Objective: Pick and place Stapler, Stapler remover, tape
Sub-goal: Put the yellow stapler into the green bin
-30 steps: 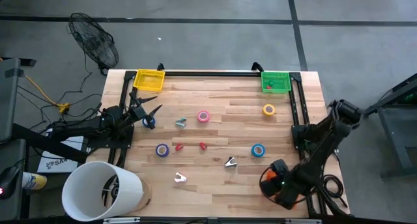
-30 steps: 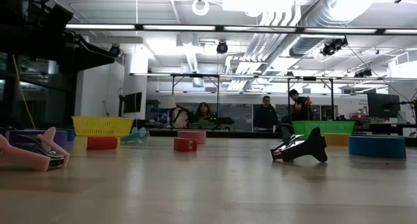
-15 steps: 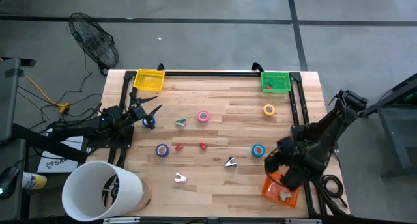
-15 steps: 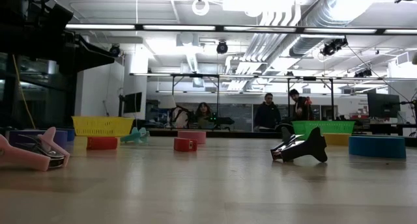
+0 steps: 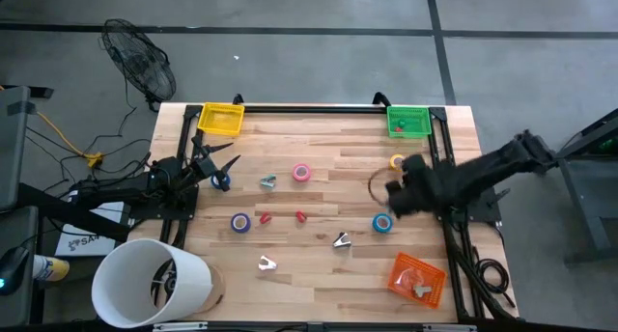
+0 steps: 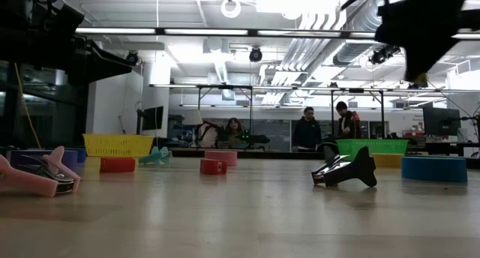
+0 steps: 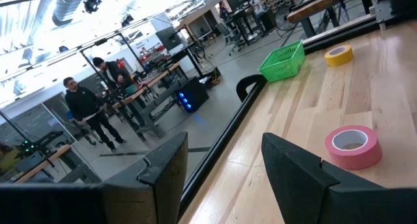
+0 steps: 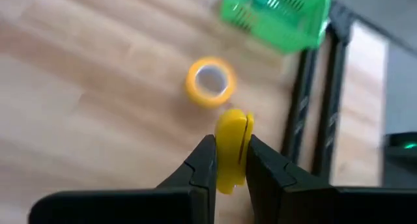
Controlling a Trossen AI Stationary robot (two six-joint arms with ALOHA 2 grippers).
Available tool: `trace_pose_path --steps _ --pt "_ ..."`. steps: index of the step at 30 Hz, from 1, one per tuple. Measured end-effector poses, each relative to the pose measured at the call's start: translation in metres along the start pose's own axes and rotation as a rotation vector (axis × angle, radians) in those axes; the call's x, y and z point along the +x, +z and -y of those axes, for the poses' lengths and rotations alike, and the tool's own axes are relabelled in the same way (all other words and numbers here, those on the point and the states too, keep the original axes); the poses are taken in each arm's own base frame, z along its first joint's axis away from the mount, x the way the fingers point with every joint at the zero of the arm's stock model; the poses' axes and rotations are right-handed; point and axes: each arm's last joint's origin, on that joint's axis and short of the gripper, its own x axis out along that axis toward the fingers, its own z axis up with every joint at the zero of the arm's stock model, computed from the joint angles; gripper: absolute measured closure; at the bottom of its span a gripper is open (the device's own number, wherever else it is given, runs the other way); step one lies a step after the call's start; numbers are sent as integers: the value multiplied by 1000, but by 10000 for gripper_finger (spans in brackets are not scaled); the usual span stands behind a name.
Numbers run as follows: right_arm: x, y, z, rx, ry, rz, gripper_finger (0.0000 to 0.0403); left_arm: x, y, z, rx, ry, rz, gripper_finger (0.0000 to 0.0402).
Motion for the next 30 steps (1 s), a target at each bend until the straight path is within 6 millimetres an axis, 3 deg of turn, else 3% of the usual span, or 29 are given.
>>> trace_pose_path --steps 7,12,21,30 --pt "24 44 28 -6 -67 -4 355 0 0 0 0 0 0 208" --pt "43 69 37 -5 -86 -14 355 0 0 0 0 0 0 208" --pt "80 121 56 21 16 42 355 0 0 0 0 0 0 208" --pt "129 149 89 66 66 -44 355 0 0 0 0 0 0 208"
